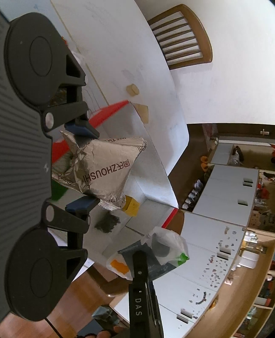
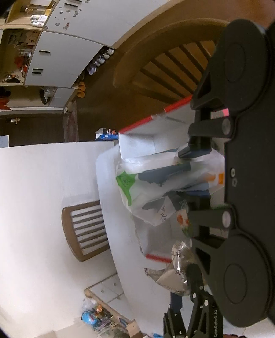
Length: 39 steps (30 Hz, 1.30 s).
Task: Organize objects
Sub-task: 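Carry both bags over the red shoebox and lower them inside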
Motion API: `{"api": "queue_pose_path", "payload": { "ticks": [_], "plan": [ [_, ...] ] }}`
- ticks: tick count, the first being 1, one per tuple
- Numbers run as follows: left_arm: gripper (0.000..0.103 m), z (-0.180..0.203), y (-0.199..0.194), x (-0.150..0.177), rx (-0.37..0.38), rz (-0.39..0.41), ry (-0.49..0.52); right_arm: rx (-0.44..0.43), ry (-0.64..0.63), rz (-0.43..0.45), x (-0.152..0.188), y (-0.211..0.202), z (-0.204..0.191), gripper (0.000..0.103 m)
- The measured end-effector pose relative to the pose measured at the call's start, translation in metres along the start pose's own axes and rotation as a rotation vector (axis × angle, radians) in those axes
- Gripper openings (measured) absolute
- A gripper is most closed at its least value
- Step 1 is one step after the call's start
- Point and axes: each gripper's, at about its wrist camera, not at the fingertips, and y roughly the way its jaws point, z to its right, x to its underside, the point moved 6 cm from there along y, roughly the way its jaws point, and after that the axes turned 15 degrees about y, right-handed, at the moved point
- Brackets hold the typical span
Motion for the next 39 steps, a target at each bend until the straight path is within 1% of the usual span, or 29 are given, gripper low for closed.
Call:
{"api": "queue_pose_path", "payload": {
  "ticks": [2, 5, 9, 12, 19, 25, 28, 32, 34, 39],
  "plan": [
    [0.058, 0.002, 0.011, -0.006, -0.011, -0.015, -0.002, -0.003, -0.024, -0.008, -0.002, 0.007, 0.004, 0.029],
    [0.058, 0.001, 0.026, -0.012, -0.023, -0.032, -0.006, -0.013, -0.097, -0.022, 0.0, 0.015, 0.004, 0.029],
    [0.058, -0.004, 0.045, -0.019, -0.043, -0.053, -0.028, -0.059, -0.233, -0.05, 0.011, 0.02, -0.001, 0.029],
    [0.058, -0.008, 0.058, -0.025, -0.053, -0.069, -0.049, -0.072, -0.338, -0.075, 0.019, 0.027, -0.008, 0.029],
    [0.058, 0.003, 0.087, -0.027, -0.041, -0.108, -0.049, -0.092, -0.487, -0.161, 0.034, 0.051, -0.011, 0.029],
    [0.058, 0.005, 0.107, -0.028, -0.041, -0.139, -0.07, -0.087, -0.563, -0.217, 0.048, 0.068, -0.013, 0.029],
    [0.058, 0.007, 0.117, -0.03, -0.039, -0.148, -0.074, -0.091, -0.579, -0.239, 0.053, 0.074, -0.016, 0.029],
    [0.058, 0.007, 0.131, -0.03, -0.046, -0.173, -0.08, -0.099, -0.6, -0.248, 0.054, 0.079, -0.021, 0.029],
    [0.058, 0.007, 0.135, -0.03, -0.035, -0.182, -0.092, -0.103, -0.599, -0.258, 0.054, 0.081, -0.022, 0.031],
    [0.058, 0.01, 0.14, -0.031, -0.03, -0.2, -0.08, -0.118, -0.586, -0.258, 0.051, 0.073, -0.013, 0.035]
  ]
}}
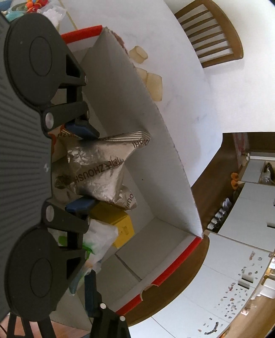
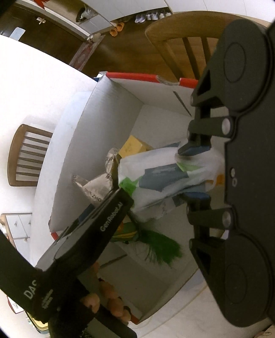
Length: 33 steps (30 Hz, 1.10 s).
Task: Organize objects
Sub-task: 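Carry both bags over the red shoebox and lower them inside, then open both tools to release the bags in the shoebox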
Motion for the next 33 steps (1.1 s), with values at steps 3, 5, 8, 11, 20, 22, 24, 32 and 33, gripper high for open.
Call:
{"api": "queue_pose_path", "payload": {
  "ticks": [3, 5, 8, 11, 20, 22, 24, 32, 33],
  "plan": [
    [0.059, 0.0, 0.002, -0.001, 0.006, -0.009, -0.011, -0.022, 0.014, 0.007, 0.002, -0.006, 0.004, 0.037],
    [0.065, 0.0, 0.002, -0.001, 0.003, -0.011, -0.013, -0.034, 0.026, 0.01, -0.005, -0.009, 0.004, 0.041],
    [0.072, -0.001, 0.003, 0.0, -0.006, -0.015, -0.024, -0.05, 0.042, 0.02, -0.004, -0.013, 0.006, 0.048],
    [0.072, -0.001, 0.003, 0.002, -0.002, -0.013, -0.037, -0.057, 0.06, 0.027, 0.0, -0.019, 0.005, 0.05],
    [0.077, 0.002, -0.014, 0.006, -0.02, 0.03, -0.033, -0.077, 0.115, 0.07, 0.005, -0.036, 0.003, 0.062],
    [0.077, 0.001, -0.018, 0.007, -0.022, 0.038, -0.037, -0.084, 0.13, 0.08, 0.006, -0.041, 0.006, 0.063],
    [0.077, 0.0, -0.025, 0.009, -0.029, 0.05, -0.041, -0.085, 0.139, 0.091, 0.006, -0.046, 0.007, 0.063],
    [0.077, 0.0, -0.058, 0.015, -0.057, 0.096, -0.046, -0.102, 0.201, 0.142, 0.008, -0.072, 0.01, 0.078],
    [0.077, 0.0, -0.062, 0.016, -0.058, 0.104, -0.05, -0.105, 0.211, 0.146, 0.007, -0.074, 0.01, 0.078]
  ]
}}
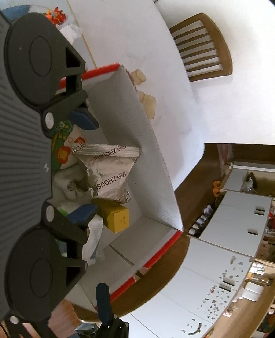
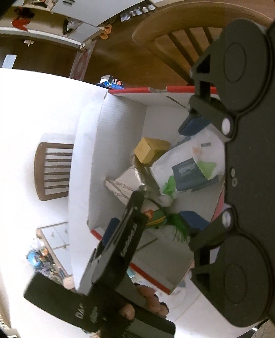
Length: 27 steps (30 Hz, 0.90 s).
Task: Organize objects
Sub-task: 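Open both tools to release the bags in the shoebox, then withdraw both tools from the shoebox back toward the plate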
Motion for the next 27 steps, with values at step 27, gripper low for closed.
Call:
{"api": "queue_pose_path", "payload": {
  "ticks": [27],
  "plan": [
    [0.085, -0.02, -0.117, 0.043, -0.017, 0.174, 0.049, -0.004, 0.094, 0.159, 0.005, -0.041, -0.077, 0.1]
  ]
}}
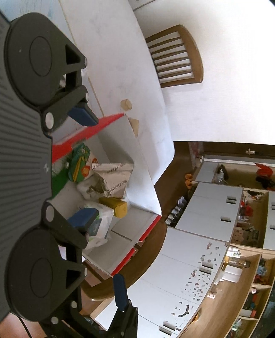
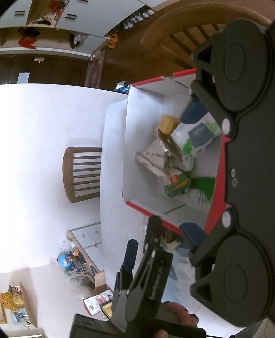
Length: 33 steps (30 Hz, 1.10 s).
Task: Organize objects
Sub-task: 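Withdraw both tools from the shoebox back toward the plate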
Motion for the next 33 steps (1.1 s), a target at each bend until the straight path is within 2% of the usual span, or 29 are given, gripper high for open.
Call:
{"api": "queue_pose_path", "payload": {
  "ticks": [11, 20, 21, 23, 33],
  "plan": [
    [0.085, -0.028, -0.033, 0.024, 0.002, 0.03, 0.04, 0.015, 0.069, 0.016, 0.01, 0.008, -0.049, 0.1],
    [0.085, -0.063, -0.054, 0.049, 0.004, 0.059, 0.027, 0.04, 0.114, 0.024, 0.016, 0.023, -0.087, 0.1],
    [0.087, -0.068, -0.056, 0.052, 0.003, 0.062, 0.022, 0.043, 0.116, 0.023, 0.017, 0.026, -0.092, 0.1],
    [0.099, -0.077, -0.059, 0.057, 0.002, 0.066, 0.006, 0.046, 0.119, 0.02, 0.019, 0.03, -0.1, 0.1],
    [0.1, -0.121, -0.062, 0.085, -0.003, 0.087, -0.058, 0.085, 0.1, 0.015, 0.023, 0.044, -0.139, 0.1]
  ]
}}
